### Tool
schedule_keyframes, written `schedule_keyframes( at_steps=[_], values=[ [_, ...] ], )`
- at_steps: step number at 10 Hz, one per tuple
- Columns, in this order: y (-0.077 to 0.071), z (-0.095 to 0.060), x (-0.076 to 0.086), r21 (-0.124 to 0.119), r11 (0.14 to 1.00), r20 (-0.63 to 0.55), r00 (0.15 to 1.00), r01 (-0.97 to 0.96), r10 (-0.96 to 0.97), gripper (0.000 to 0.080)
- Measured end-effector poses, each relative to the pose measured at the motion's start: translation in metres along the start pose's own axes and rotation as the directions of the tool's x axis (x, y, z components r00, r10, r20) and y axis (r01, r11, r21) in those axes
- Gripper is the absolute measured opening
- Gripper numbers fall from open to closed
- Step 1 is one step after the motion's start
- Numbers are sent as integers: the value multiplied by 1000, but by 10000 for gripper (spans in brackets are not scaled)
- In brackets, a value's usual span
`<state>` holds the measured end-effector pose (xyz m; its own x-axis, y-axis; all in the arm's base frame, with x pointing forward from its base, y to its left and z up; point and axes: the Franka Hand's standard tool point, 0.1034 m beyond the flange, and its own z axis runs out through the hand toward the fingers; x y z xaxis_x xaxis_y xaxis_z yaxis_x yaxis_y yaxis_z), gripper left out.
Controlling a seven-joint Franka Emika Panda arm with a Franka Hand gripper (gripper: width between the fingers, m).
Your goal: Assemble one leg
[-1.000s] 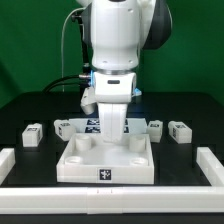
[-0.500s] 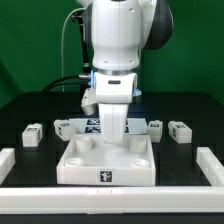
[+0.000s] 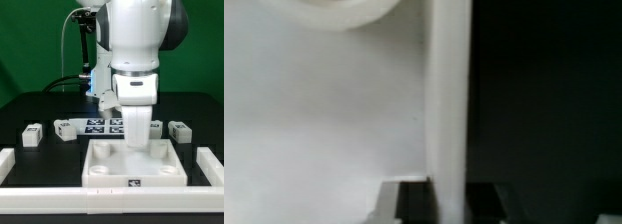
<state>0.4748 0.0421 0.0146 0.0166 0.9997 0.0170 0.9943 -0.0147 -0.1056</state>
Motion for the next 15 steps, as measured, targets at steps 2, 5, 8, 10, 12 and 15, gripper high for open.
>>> schedule_keyframes(
  at_steps=[2,5,8,10,12,15],
  values=[
    [11,0,23,-13,1000,-7,1000,-19,19,70],
    [14,-1,34,-19,1000,-9,1000,-16,16,70],
    [14,0,33,-20,1000,-9,1000,-17,17,70],
    [14,0,33,-20,1000,-9,1000,-17,17,389],
    [14,0,33,-20,1000,-9,1000,-18,17,565],
    [14,0,33,-20,1000,-9,1000,-18,18,642]
  ],
)
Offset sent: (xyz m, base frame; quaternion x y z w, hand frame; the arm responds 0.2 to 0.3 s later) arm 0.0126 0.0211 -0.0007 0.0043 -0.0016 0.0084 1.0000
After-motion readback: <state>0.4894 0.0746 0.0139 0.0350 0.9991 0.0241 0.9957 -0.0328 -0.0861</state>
